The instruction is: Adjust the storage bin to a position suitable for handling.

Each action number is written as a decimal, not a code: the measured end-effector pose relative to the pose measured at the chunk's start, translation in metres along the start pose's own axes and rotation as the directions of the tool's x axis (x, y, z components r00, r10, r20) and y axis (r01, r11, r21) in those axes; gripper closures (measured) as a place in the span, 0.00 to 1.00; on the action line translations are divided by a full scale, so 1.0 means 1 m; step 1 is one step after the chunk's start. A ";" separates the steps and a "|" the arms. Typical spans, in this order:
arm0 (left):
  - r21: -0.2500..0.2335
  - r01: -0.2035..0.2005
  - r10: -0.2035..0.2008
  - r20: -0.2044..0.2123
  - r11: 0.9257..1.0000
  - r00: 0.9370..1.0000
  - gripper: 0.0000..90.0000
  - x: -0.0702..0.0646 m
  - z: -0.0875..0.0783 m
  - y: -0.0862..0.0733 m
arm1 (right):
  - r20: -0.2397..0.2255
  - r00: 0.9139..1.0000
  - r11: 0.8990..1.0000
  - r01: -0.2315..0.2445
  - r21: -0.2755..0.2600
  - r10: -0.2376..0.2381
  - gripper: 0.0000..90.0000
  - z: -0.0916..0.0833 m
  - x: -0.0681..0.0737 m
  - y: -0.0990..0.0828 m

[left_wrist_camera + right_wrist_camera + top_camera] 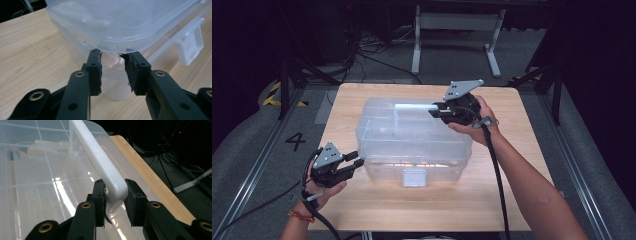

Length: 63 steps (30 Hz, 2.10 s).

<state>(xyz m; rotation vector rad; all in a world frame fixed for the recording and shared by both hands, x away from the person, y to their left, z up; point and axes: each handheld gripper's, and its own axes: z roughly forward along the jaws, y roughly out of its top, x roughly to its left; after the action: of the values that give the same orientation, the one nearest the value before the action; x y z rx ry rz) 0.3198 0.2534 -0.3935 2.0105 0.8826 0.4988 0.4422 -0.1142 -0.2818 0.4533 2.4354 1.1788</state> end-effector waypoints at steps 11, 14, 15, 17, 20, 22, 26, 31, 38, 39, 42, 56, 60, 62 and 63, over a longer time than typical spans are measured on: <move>0.032 -0.038 0.039 -0.022 0.999 0.999 0.93 0.000 0.000 0.006 | 0.073 0.997 1.000 0.017 -0.009 -0.016 0.70 -0.010 0.004 0.000; 0.035 -0.048 0.049 -0.029 0.998 0.998 0.94 0.000 0.000 0.007 | 0.076 0.997 0.999 -0.003 -0.034 0.005 0.67 -0.016 0.004 -0.004; 0.035 -0.049 0.051 -0.030 0.998 0.998 0.95 0.000 0.000 0.007 | 0.077 0.997 0.999 -0.009 -0.045 0.012 0.65 -0.020 0.003 -0.006; 0.037 -0.055 0.056 -0.030 0.998 0.998 0.95 0.000 0.000 0.008 | 0.089 0.996 0.999 -0.011 -0.051 0.016 0.62 -0.024 0.003 -0.009; 0.041 -0.059 0.061 -0.031 0.997 0.998 0.96 0.001 -0.001 0.008 | 0.125 0.992 0.998 -0.014 -0.056 0.021 0.56 -0.031 0.004 -0.015; 0.044 -0.064 0.065 -0.034 0.997 0.997 0.97 0.000 -0.001 0.009 | 0.136 0.990 0.997 -0.023 -0.072 0.032 0.54 -0.037 0.003 -0.020; 0.034 -0.068 0.070 -0.037 0.997 0.997 0.98 0.001 -0.003 0.010 | 0.162 0.986 0.996 -0.022 -0.090 0.036 0.50 -0.051 0.004 -0.028; 0.027 -0.069 0.070 -0.032 0.997 0.997 0.99 0.002 -0.004 0.011 | 0.206 0.978 0.994 -0.019 -0.110 0.042 0.49 -0.074 0.005 -0.043; 0.023 -0.062 0.063 -0.032 0.998 0.998 1.00 0.002 -0.004 0.012 | 0.263 0.961 0.991 -0.058 -0.121 0.088 0.48 -0.095 0.001 -0.073; 0.022 -0.064 0.065 -0.032 0.998 0.997 1.00 0.003 -0.005 0.013 | 0.267 0.958 0.989 -0.071 -0.128 0.103 0.48 -0.097 -0.001 -0.079; 0.005 -0.053 0.053 -0.030 0.999 0.998 1.00 0.004 -0.006 0.016 | 0.273 0.953 0.987 -0.104 -0.121 0.134 0.48 -0.100 -0.004 -0.098; -0.017 -0.065 0.064 -0.042 0.998 0.997 1.00 0.005 -0.004 0.029 | 0.228 0.961 0.988 -0.143 -0.061 0.153 0.45 -0.082 -0.001 -0.151; -0.029 -0.065 0.064 -0.044 0.997 0.997 1.00 0.005 -0.005 0.033 | 0.195 0.970 0.988 -0.139 -0.060 0.148 0.45 -0.072 0.002 -0.158; -0.036 -0.068 0.067 -0.041 0.997 0.997 1.00 0.005 -0.005 0.034 | 0.183 0.974 0.990 -0.125 -0.062 0.134 0.44 -0.068 0.005 -0.158; -0.040 -0.066 0.064 -0.041 0.997 0.997 1.00 0.005 -0.005 0.035 | 0.181 0.975 0.991 -0.117 -0.066 0.128 0.44 -0.066 0.007 -0.157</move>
<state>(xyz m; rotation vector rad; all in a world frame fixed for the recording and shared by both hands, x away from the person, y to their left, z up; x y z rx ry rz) 0.3341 0.2466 -0.3615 2.0025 0.8266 0.5908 0.3859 -0.2482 -0.3707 0.6740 2.2383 1.1924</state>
